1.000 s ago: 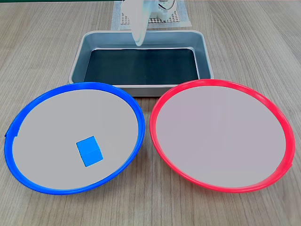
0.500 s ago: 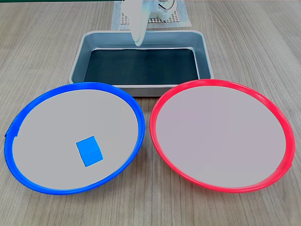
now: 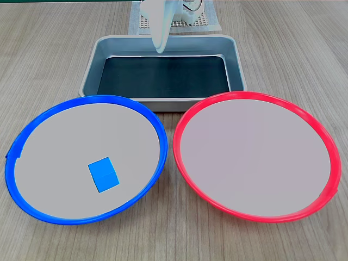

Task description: Move a blue block from tray to blue dish

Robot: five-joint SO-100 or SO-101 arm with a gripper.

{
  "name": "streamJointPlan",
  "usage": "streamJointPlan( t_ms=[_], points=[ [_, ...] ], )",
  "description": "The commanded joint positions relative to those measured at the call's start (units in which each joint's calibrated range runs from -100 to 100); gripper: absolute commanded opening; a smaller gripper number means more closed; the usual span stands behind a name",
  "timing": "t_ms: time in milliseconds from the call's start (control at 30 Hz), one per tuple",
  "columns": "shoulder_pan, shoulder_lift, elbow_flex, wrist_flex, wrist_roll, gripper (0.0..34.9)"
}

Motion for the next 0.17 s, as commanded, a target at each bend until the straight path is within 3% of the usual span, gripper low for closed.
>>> streamJointPlan(
  t_ms=[0,133],
  points=[
    [0.27,-0.43,0.09,0.11,0.0,0.4],
    [0.27,-0.43,0.09,0.11,0.0,0.4]
  ],
)
